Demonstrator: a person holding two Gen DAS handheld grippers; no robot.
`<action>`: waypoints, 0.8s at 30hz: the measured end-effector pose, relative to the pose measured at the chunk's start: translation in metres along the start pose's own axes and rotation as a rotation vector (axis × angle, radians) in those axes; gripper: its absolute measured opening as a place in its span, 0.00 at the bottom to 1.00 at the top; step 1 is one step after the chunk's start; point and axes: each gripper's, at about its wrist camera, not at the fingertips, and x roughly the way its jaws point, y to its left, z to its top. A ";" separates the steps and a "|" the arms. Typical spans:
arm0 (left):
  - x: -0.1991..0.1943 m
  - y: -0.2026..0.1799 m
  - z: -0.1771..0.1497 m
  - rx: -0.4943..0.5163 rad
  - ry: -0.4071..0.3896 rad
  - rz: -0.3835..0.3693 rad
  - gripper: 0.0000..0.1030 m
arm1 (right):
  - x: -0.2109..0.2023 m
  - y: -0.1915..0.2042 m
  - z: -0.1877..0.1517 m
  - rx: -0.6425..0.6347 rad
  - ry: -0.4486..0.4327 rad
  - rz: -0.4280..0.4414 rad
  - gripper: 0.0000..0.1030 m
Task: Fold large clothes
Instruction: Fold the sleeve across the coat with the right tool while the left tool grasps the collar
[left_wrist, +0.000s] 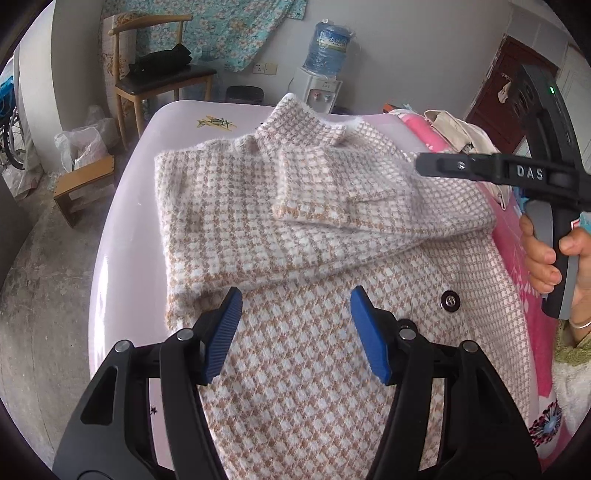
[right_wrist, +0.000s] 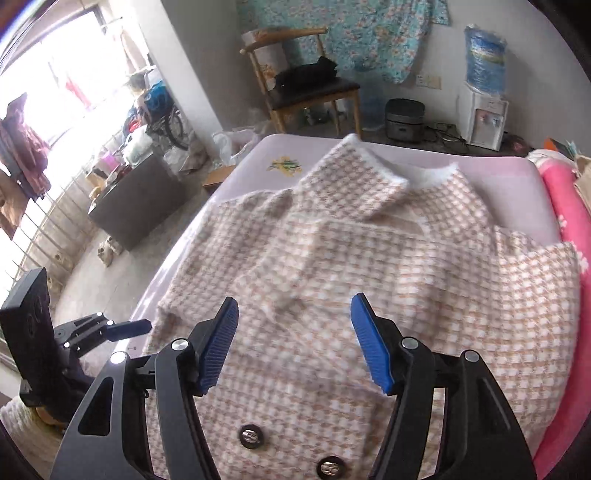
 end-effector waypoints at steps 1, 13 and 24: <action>0.007 0.000 0.007 -0.017 0.000 -0.015 0.56 | -0.009 -0.016 -0.004 0.028 -0.019 -0.022 0.63; 0.117 0.010 0.086 -0.215 0.123 -0.006 0.23 | -0.048 -0.198 -0.053 0.394 -0.085 -0.166 0.63; 0.006 0.003 0.096 -0.129 -0.234 0.077 0.03 | -0.041 -0.208 -0.056 0.365 -0.095 -0.194 0.63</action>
